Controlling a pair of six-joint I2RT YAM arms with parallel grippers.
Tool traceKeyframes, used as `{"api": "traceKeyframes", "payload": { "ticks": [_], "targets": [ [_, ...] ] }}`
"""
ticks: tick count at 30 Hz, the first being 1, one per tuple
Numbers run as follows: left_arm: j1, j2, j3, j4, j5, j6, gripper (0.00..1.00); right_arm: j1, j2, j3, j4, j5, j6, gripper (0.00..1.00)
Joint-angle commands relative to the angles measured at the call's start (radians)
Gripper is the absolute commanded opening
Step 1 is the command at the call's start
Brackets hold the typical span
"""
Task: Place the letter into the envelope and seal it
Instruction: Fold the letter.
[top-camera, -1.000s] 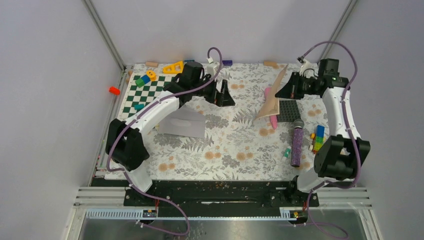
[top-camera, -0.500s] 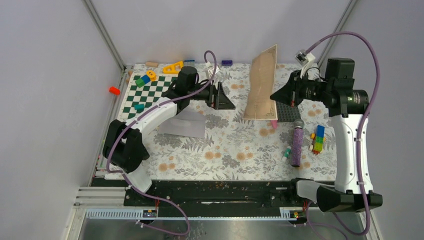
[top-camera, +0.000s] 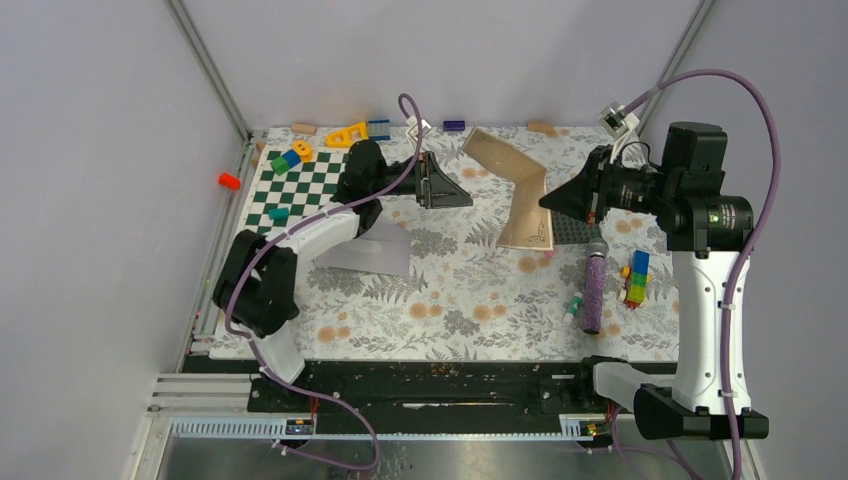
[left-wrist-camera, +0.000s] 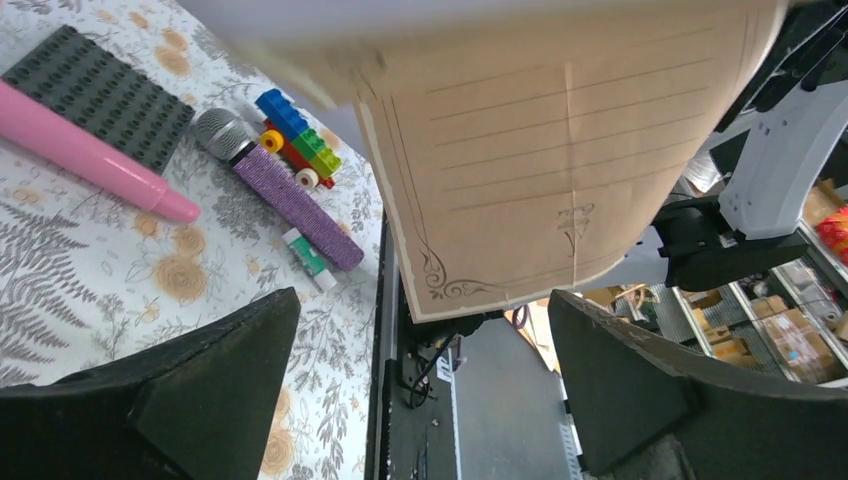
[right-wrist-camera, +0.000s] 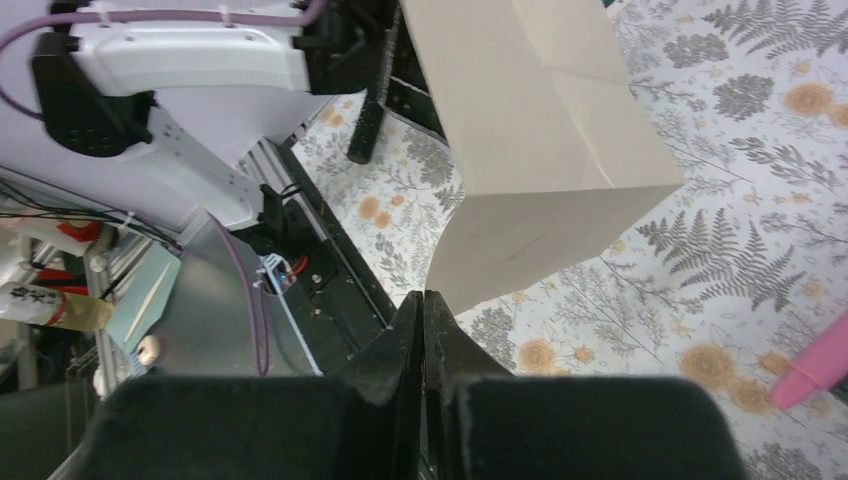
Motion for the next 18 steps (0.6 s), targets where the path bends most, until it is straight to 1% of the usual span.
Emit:
{"api": "traceKeyframes", "payload": {
  "ticks": [1,6,9,12,18],
  "targets": [
    [-0.031,0.084,0.06,0.312,0.043,-0.18,0.99,0.006,-0.019,-0.021,0.07,-0.105,0.08,0.0],
    [-0.066,0.163,0.156,0.399,0.06,-0.27,0.99,0.006,-0.022,-0.078,0.124,-0.168,0.144,0.0],
    [-0.062,0.187,0.16,0.512,0.067,-0.323,0.99,0.006,-0.021,-0.098,0.147,-0.204,0.171,0.0],
    [-0.046,0.186,0.153,0.589,0.076,-0.354,0.99,0.005,-0.025,-0.122,0.186,-0.233,0.211,0.0],
    [-0.026,0.149,0.152,0.621,0.113,-0.35,0.99,0.005,-0.036,-0.191,0.295,-0.227,0.304,0.0]
  ]
}}
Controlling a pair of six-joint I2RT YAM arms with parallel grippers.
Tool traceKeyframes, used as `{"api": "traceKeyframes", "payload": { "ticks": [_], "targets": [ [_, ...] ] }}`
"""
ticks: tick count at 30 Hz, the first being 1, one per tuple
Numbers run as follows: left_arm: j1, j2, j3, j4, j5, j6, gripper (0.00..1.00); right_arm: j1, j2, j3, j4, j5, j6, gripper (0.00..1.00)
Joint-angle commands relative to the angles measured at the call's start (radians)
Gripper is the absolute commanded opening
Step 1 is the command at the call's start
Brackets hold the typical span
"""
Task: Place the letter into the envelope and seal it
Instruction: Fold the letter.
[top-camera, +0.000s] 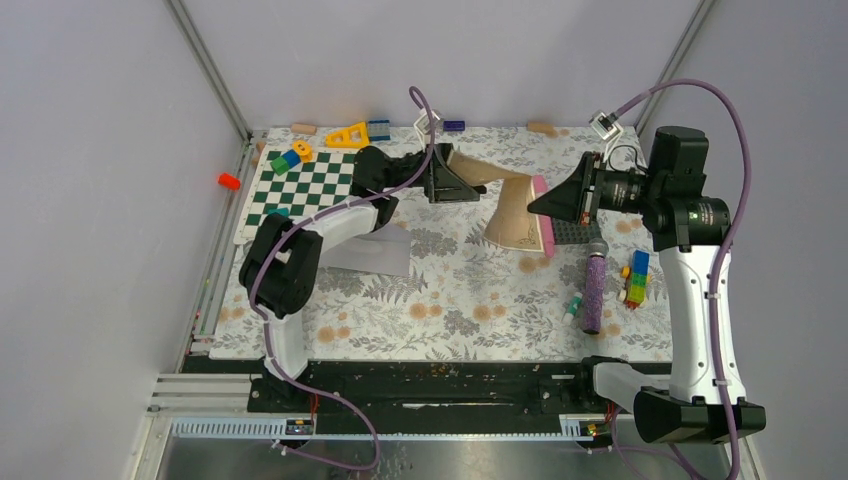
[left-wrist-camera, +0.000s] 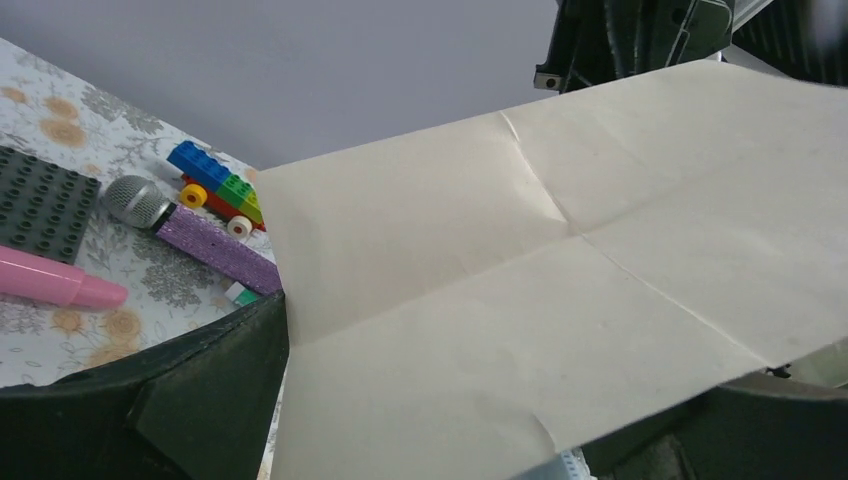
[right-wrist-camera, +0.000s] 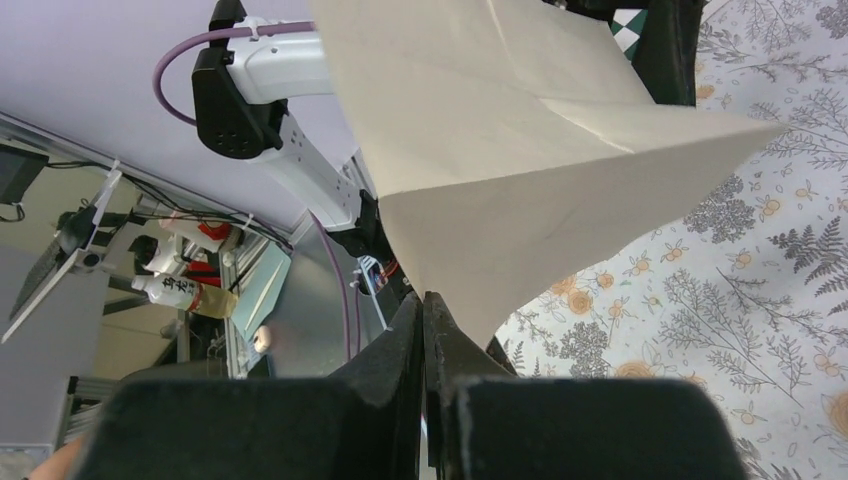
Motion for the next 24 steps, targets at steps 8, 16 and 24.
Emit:
{"api": "traceKeyframes", "payload": {
  "ticks": [8,16,24],
  "targets": [
    [0.031,-0.119,-0.071,0.08,0.048,0.08,0.99,-0.052,0.001,-0.006,0.154,-0.018,0.177,0.0],
    [0.054,-0.242,-0.123,-0.262,0.01,0.42,0.99,-0.053,-0.006,-0.008,0.162,0.03,0.25,0.0],
    [-0.006,-0.325,0.023,-1.127,-0.221,1.144,0.99,-0.052,-0.01,-0.069,0.171,0.097,0.304,0.0]
  ]
}}
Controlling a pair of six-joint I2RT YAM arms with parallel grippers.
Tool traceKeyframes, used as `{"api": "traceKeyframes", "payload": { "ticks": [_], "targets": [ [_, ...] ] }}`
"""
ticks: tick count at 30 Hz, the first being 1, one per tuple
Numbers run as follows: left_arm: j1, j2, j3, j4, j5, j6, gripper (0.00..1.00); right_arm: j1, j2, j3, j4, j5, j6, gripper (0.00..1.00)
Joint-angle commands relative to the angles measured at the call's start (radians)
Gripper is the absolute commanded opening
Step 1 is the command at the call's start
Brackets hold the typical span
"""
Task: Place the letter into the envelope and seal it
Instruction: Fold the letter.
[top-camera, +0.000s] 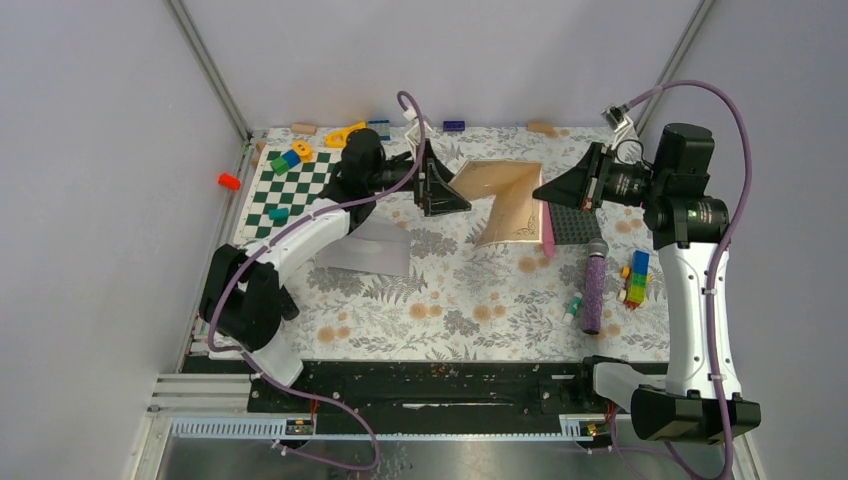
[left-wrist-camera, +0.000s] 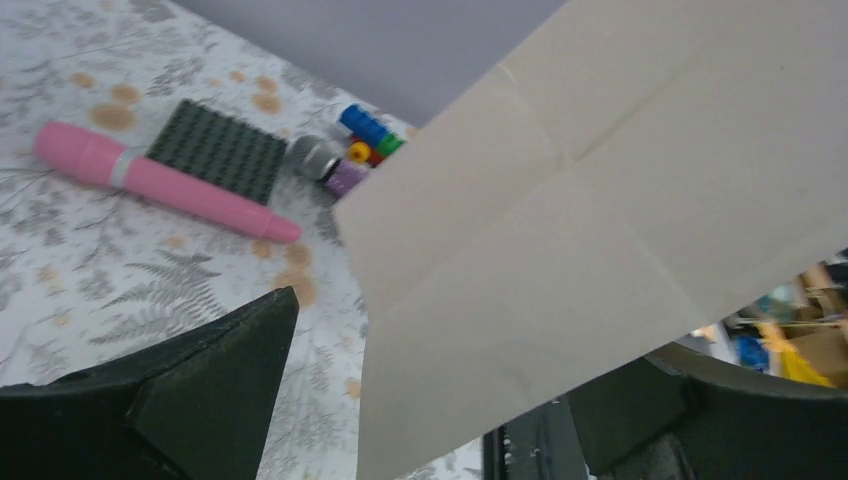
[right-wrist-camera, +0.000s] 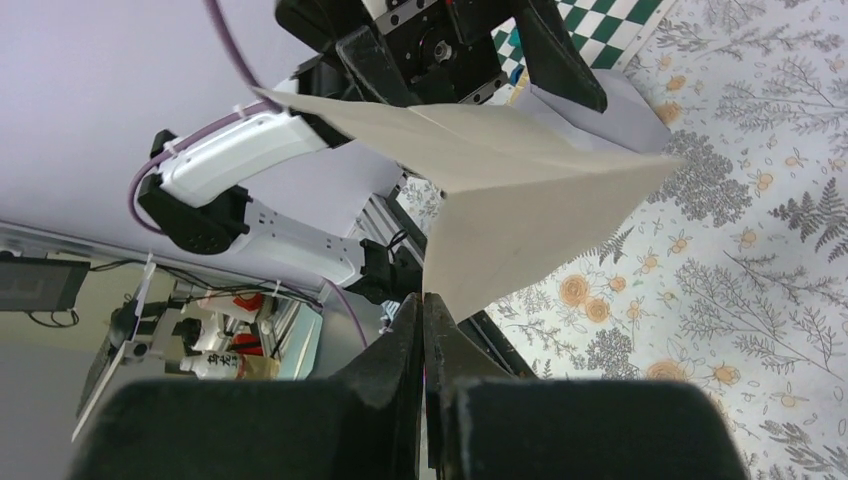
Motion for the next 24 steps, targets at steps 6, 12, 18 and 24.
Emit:
{"api": "traceKeyframes", "payload": {
  "ticks": [6,12,18,24],
  "targets": [
    [-0.061,-0.109,0.09,-0.506,-0.22,0.531,0.99,-0.001,0.003,-0.063,0.043,0.093,0.067,0.0],
    [-0.083,-0.118,0.093,-0.553,-0.238,0.586,0.98,-0.001,0.009,-0.089,0.065,0.106,0.086,0.0],
    [-0.15,-0.116,0.099,-0.596,-0.311,0.645,0.95,-0.001,0.006,-0.13,0.106,0.102,0.117,0.0],
    [-0.161,-0.099,0.141,-0.646,-0.362,0.673,0.78,-0.001,0.001,-0.139,0.111,0.093,0.122,0.0]
  ]
}}
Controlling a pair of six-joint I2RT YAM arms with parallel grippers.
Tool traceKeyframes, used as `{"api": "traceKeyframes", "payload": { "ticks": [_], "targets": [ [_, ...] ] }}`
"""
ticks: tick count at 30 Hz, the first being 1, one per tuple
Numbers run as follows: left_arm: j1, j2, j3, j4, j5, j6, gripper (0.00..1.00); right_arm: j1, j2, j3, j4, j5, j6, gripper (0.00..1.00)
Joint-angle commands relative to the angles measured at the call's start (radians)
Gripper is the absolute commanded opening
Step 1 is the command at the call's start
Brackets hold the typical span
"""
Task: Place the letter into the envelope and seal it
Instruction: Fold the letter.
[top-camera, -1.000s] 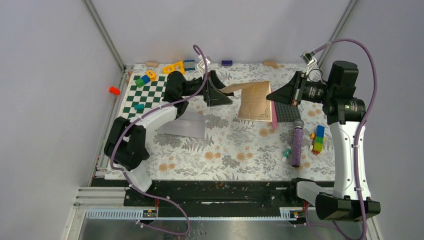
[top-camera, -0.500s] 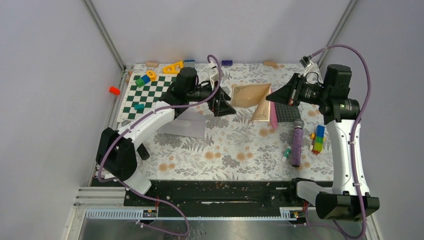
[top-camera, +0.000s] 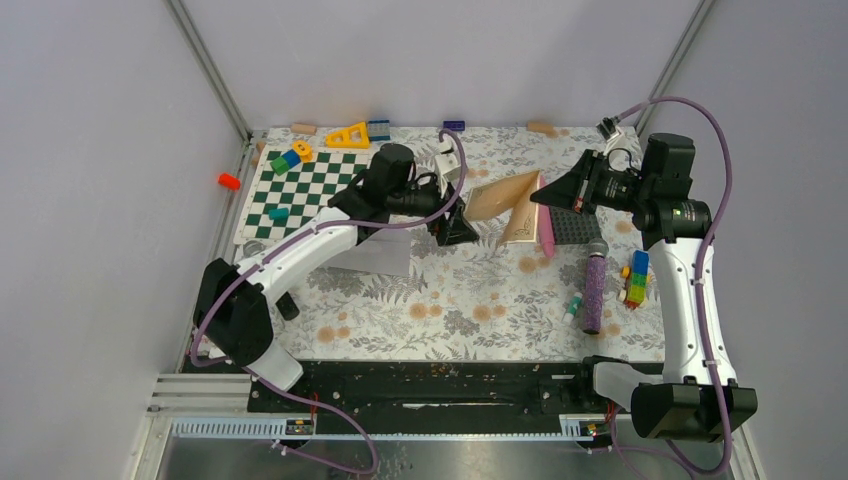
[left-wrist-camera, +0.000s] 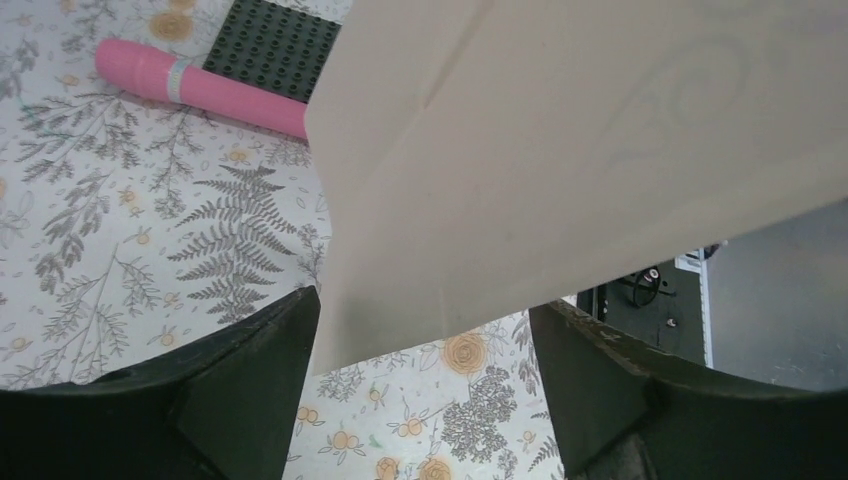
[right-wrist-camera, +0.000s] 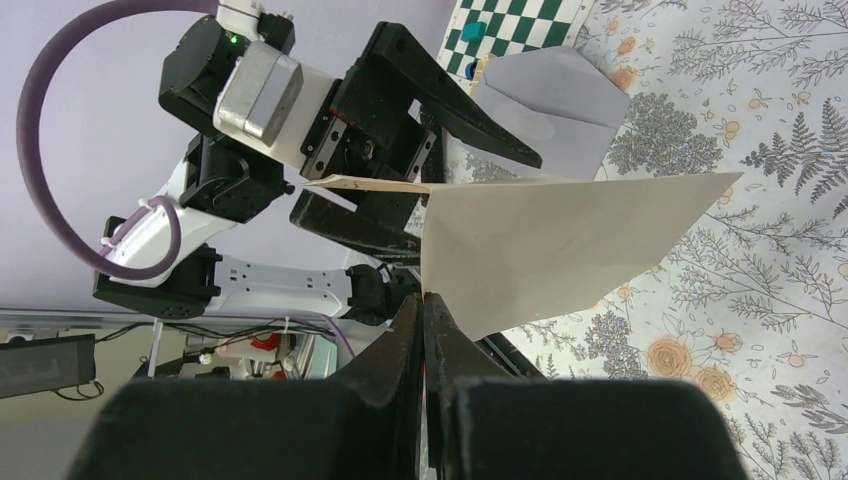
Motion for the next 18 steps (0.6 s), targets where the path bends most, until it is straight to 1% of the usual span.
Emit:
{"api": "traceKeyframes", "payload": {
  "ticks": [1,4,6,7,11,16,17,18],
  "targets": [
    [0.006,-0.021,0.069,-0.013,-0.062,0.053,0.75,-0.001,-0.006,0.005,0.038,-0.014,0.017,0.0],
    [0.006,-0.02,0.071,-0.016,-0.075,0.056,0.65,-0.001,-0.004,0.007,0.037,-0.014,0.017,0.0],
    [0.004,-0.018,0.073,-0.017,-0.086,0.055,0.63,-0.001,-0.002,0.006,0.036,-0.013,0.018,0.0],
    [0.004,-0.017,0.076,-0.016,-0.089,0.053,0.6,-0.001,0.0,0.008,0.035,-0.013,0.019,0.0],
    [-0.003,-0.002,0.097,-0.03,-0.106,0.053,0.43,-0.001,0.002,0.007,0.035,-0.015,0.02,0.0],
    [-0.013,0.011,0.123,-0.048,-0.116,0.059,0.35,-0.001,0.001,0.007,0.036,-0.013,0.022,0.01],
    [-0.016,0.013,0.124,-0.05,-0.117,0.061,0.3,-0.001,0.004,0.007,0.036,-0.013,0.023,0.01],
    [-0.018,0.013,0.125,-0.053,-0.119,0.061,0.27,-0.001,0.004,0.008,0.036,-0.013,0.024,0.02]
  ]
}}
